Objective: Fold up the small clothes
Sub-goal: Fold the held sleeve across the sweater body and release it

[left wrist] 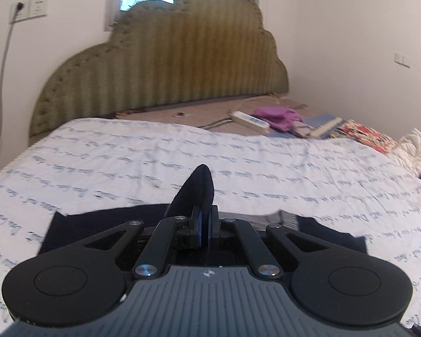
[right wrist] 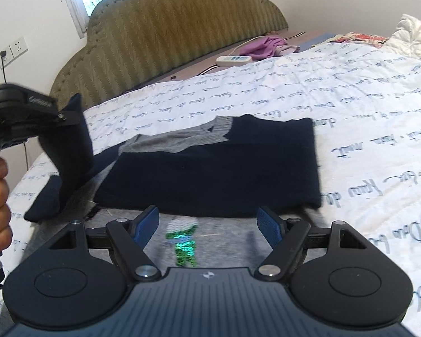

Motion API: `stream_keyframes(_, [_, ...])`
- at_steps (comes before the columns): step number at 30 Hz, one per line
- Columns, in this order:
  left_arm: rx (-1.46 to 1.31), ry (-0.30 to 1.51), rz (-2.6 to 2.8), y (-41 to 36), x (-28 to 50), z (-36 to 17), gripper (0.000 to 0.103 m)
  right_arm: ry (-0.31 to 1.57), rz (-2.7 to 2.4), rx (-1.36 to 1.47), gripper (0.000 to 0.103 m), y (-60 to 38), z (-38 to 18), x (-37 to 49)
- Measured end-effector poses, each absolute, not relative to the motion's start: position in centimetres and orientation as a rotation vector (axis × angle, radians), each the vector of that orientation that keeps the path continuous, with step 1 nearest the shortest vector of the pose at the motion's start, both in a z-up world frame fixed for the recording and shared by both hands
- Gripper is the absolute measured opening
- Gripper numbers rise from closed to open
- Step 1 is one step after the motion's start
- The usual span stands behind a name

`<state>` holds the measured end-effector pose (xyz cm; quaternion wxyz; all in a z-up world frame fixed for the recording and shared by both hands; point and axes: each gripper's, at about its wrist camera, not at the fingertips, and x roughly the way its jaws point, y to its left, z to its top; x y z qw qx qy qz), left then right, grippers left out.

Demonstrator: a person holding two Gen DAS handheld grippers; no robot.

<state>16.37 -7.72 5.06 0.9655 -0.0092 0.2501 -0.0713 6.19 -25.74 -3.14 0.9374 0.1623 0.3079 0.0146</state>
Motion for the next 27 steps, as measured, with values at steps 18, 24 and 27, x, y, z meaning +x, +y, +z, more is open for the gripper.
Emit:
stream_keyframes(18, [0.066, 0.619, -0.218, -14.0, 17.6, 0.5, 0.003, 0.64, -0.049, 0.338, 0.078, -29.2, -3.8, 3.7])
stream_keyframes(24, [0.088, 0.67, -0.229, -14.9, 18.0, -0.6, 0.003, 0.643, -0.059, 0.331, 0.078, -29.5, -3.9, 3.3])
stream_keyframes(27, [0.092, 0.712, -0.251, -15.1, 18.3, -1.1, 0.018, 0.647, -0.066, 0.332, 0.078, -29.7, -4.0, 3.1])
